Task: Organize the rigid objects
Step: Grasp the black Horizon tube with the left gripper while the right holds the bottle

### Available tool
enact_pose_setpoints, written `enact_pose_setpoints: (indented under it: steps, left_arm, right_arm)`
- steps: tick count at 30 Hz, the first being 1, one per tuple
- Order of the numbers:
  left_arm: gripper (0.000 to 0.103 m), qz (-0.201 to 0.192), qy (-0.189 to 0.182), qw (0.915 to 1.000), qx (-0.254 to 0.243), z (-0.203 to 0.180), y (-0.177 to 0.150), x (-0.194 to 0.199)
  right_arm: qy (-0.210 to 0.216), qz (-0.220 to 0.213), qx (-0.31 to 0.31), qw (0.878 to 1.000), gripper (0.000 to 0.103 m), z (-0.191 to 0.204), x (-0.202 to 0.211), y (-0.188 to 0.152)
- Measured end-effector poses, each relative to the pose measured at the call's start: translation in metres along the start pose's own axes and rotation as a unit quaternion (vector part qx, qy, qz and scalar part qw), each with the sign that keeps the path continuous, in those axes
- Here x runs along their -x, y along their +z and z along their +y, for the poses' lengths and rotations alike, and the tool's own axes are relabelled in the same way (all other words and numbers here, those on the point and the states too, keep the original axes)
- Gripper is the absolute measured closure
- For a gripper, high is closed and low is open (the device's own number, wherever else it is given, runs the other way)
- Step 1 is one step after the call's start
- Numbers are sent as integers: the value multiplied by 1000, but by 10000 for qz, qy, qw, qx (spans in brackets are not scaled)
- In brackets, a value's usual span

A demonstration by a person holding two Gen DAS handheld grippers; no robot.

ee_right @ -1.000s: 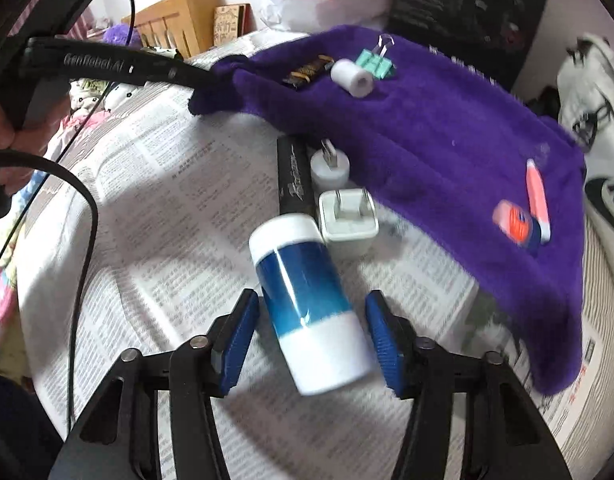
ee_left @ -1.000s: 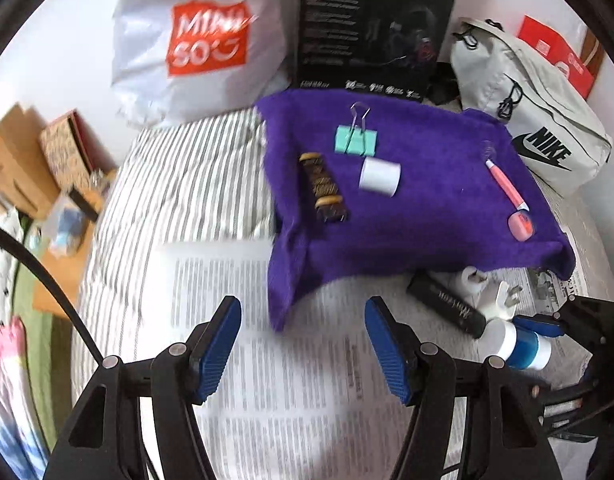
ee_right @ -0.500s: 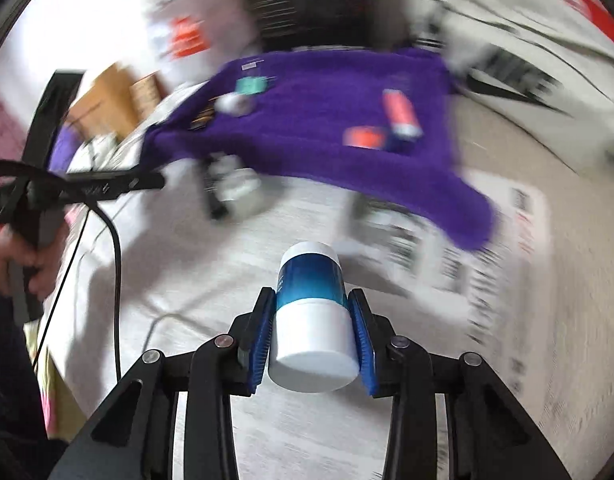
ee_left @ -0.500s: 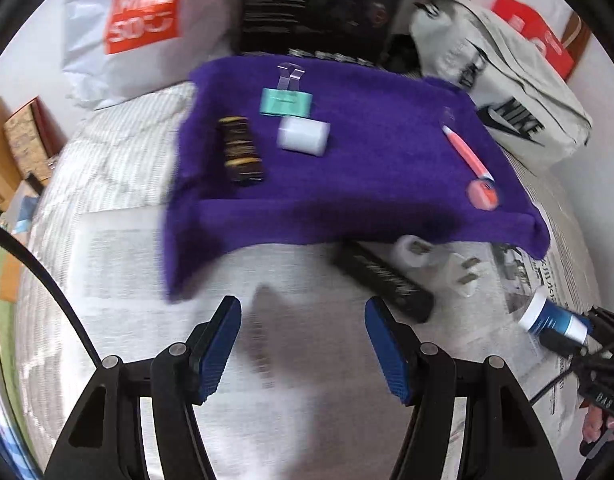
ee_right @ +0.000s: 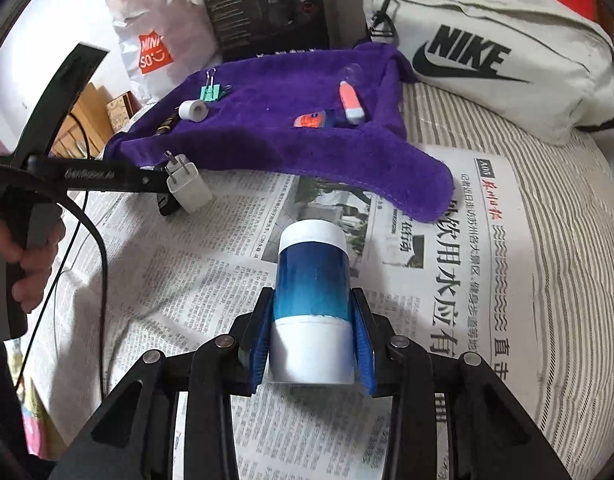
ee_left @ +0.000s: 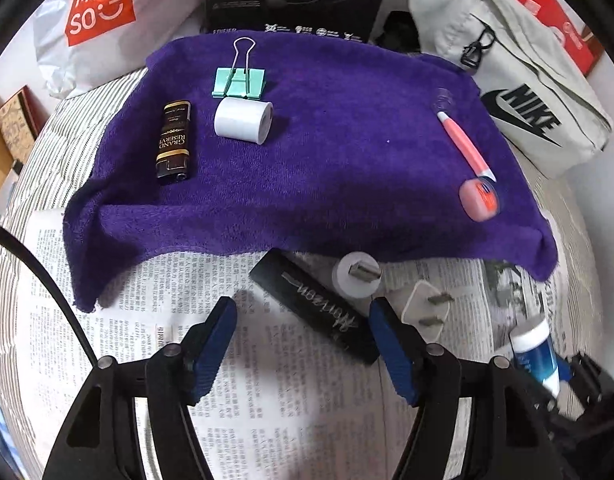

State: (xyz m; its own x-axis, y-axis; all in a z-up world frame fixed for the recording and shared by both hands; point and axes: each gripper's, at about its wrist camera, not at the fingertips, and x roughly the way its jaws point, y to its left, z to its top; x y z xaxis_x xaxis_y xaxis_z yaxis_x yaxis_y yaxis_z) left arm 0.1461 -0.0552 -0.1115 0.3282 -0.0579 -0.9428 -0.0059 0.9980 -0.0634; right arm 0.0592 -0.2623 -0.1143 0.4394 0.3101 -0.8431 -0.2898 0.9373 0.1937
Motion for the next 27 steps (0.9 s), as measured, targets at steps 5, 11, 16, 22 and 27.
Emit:
enact_pose_setpoints:
  steps: [5,11,16,22,27]
  left_arm:
    - [31,22,530,9982,-295,-14,-2,-6]
    - [24,-11,631,9974,-358,11,-19,4]
    - [25,-185,686,9970,-313,24,-22,6]
    - [70,-594,376,9962,-523,12,-16,4]
    - [80,-721,242,9944,-730,14,-34,13]
  right_arm:
    - [-268,-260,422,9984,66,9,-1,-6]
    - [-179,-465,378,9980,66,5,0,-11]
    - [-373,-467,516,9969,66,12,-1,-11]
    - [-356,-472,500,9970,66,11,0,-12]
    - [-343,-474,492,9971,66,11,-1,-11]
